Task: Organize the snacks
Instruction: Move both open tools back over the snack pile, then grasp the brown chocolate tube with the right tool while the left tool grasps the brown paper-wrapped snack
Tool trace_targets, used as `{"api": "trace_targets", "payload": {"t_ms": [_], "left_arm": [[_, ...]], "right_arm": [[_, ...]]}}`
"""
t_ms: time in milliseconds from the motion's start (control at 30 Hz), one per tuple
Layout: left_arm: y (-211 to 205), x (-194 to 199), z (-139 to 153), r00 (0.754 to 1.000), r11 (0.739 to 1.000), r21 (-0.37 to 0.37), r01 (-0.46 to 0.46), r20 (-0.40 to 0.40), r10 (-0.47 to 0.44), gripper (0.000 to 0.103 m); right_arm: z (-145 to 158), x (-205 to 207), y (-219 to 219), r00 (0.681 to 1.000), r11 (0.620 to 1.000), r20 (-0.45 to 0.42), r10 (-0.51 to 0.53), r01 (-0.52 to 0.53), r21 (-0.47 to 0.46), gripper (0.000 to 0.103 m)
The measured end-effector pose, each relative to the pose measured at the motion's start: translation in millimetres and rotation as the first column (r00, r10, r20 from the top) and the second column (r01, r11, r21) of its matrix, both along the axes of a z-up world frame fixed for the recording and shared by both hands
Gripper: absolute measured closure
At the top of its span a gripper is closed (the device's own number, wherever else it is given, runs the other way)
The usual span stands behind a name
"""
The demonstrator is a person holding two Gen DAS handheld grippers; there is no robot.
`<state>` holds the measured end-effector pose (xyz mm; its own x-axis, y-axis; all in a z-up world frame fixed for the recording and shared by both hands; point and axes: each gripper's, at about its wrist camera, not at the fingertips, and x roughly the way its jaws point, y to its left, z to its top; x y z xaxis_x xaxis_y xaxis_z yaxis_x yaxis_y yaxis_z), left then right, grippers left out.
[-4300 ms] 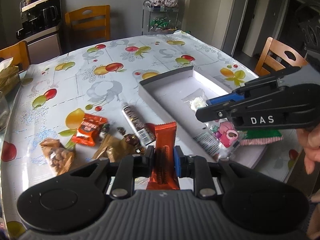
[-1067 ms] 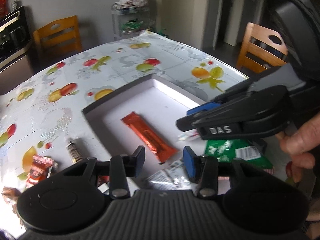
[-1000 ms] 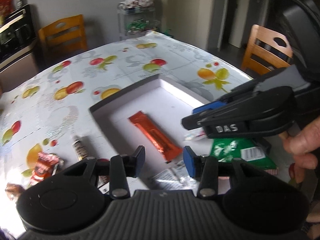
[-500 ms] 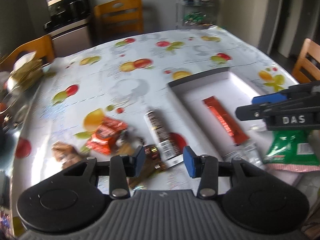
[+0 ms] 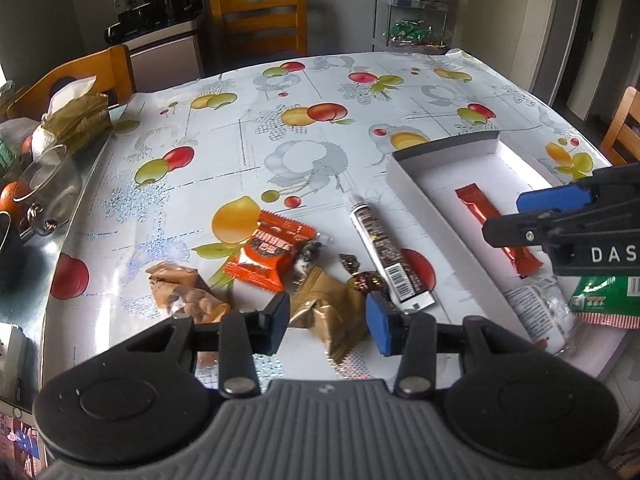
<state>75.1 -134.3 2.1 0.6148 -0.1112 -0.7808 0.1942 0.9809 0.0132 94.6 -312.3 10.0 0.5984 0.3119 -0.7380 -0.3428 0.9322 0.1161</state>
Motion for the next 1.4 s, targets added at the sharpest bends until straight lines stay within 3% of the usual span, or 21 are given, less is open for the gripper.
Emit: {"api": "trace_targets", "payload": {"t_ms": [300, 633, 867, 1100, 1167, 1400], "left_arm": [[20.1, 16.8, -17.6, 0.999, 0.999, -0.048, -0.015, -0.051, 0.012, 0.061], [24.8, 32.9, -36.0, 0.993, 0.994, -0.093, 0.06, -0.095, -0.069, 0.061], [24.4, 38.5, -41.9, 0.988, 0.988, -0.108, 0.111, -0.094, -0.121, 0.055], [20.6, 44.7, -47.8, 0.984, 0.985, -0.097, 0.141, -0.1, -0.151, 0.051], [19.2, 47.2, -50.5, 0.982, 0.986, -0.09, 0.142, -0.112, -0.152, 0.044], [17.1, 52.0, -57.7, 0.976, 0.982, -0.097, 0.161, -0.129, -0.173, 0.044]], "right_arm": [[3.1, 13.1, 33.6, 0.999, 0.999, -0.022, 0.028, -0.029, -0.044, 0.056], [-5.8, 33.7, 64.0, 0.996, 0.996, -0.059, 0.06, -0.063, -0.058, 0.053], [-17.3, 45.8, 73.1, 0.994, 0.996, -0.096, 0.059, -0.065, -0.055, 0.046], [-29.6, 62.1, 76.2, 0.992, 0.998, -0.125, 0.033, -0.039, -0.046, 0.046], [-33.4, 66.2, 76.9, 0.991, 0.998, -0.134, 0.027, -0.033, -0.047, 0.047], [-42.4, 78.0, 77.2, 0.989, 0.998, -0.148, 0.004, -0.012, -0.056, 0.048]]}}
